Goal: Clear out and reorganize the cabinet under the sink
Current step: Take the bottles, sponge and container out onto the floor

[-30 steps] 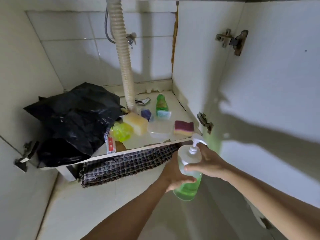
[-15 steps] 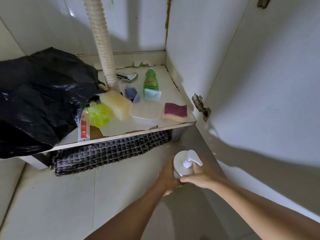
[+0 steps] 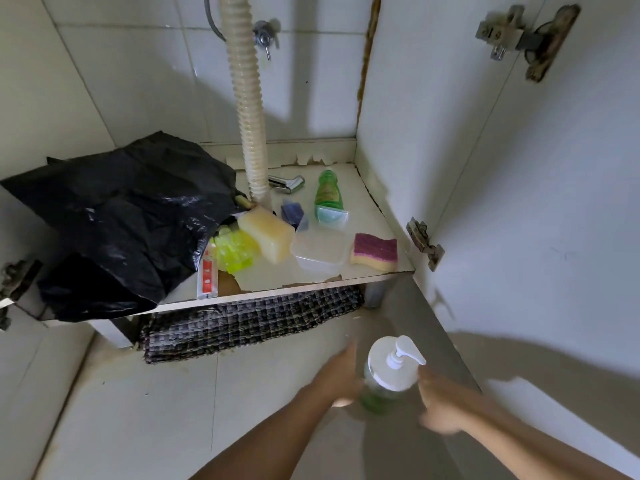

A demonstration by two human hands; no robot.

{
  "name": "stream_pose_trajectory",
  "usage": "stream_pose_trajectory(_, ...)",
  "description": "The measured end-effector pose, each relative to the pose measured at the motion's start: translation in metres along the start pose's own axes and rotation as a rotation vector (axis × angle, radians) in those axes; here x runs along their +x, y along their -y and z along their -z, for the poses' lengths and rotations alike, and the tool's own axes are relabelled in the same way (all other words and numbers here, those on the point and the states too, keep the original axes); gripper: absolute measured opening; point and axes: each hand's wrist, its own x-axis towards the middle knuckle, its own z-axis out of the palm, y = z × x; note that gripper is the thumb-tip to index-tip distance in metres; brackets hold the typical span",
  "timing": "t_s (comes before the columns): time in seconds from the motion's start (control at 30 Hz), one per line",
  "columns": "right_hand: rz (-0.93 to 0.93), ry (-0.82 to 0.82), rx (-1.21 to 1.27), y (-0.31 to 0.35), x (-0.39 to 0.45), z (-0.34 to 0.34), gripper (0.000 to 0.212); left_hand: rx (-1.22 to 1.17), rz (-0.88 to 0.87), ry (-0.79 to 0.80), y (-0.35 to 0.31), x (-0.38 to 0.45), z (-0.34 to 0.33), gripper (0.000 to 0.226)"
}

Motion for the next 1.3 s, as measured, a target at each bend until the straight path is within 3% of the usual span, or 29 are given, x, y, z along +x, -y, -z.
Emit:
stream_pose_trajectory(0.13, 0.038, 0.072, -0.131, 0.023, -0.027, 0.039, 0.032, 0.0, -0.02, -0.126, 0.01, -0.022, 0.043, 0.074)
stream_pose_trajectory(0.33, 0.301, -0.197, 0.203, 0.074, -0.042, 0.121, 0.043, -0.135, -0.031, -0.38, 0.017, -0.042, 0.119, 0.064)
stream_pose_trajectory(0.43, 0.386, -0.359, 0.326, 0.095, -0.022, 0.154, 0.038, -0.209, -0.007, -0.495, 0.014, -0.034, 0.156, 0.056)
stream_pose_trajectory(0.63, 0.343, -0.705, 0.479, 0.12, 0.064, 0.217, 0.024, -0.08, -0.048, -0.705, -0.022, 0.035, 0.231, 0.031)
stream_pose_trajectory(0.7, 0.268, -0.772, 0.502, 0.123, 0.104, 0.243, 0.025, 0.006, -0.041, -0.712, -0.037, 0.067, 0.249, 0.034)
stream_pose_trajectory(0.87, 0.163, -0.717, 0.49, 0.147, 0.181, 0.282, 0.02, 0.345, 0.104, -0.538, -0.052, 0.142, 0.276, 0.029)
stream_pose_trajectory(0.97, 0.127, -0.698, 0.498, 0.162, 0.214, 0.291, 0.03, 0.447, 0.132, -0.461, -0.043, 0.178, 0.28, 0.032)
stream_pose_trajectory(1.07, 0.081, -0.66, 0.535, 0.174, 0.232, 0.296, 0.029, 0.436, 0.175, -0.441, -0.031, 0.203, 0.285, 0.035)
stream_pose_trajectory(1.2, 0.042, -0.547, 0.567, 0.183, 0.244, 0.295, 0.06, 0.395, 0.201, -0.451, -0.022, 0.221, 0.288, 0.045)
stream_pose_trajectory(1.3, 0.039, -0.478, 0.676, 0.187, 0.25, 0.296, 0.064, 0.306, 0.196, -0.476, -0.021, 0.224, 0.29, 0.044)
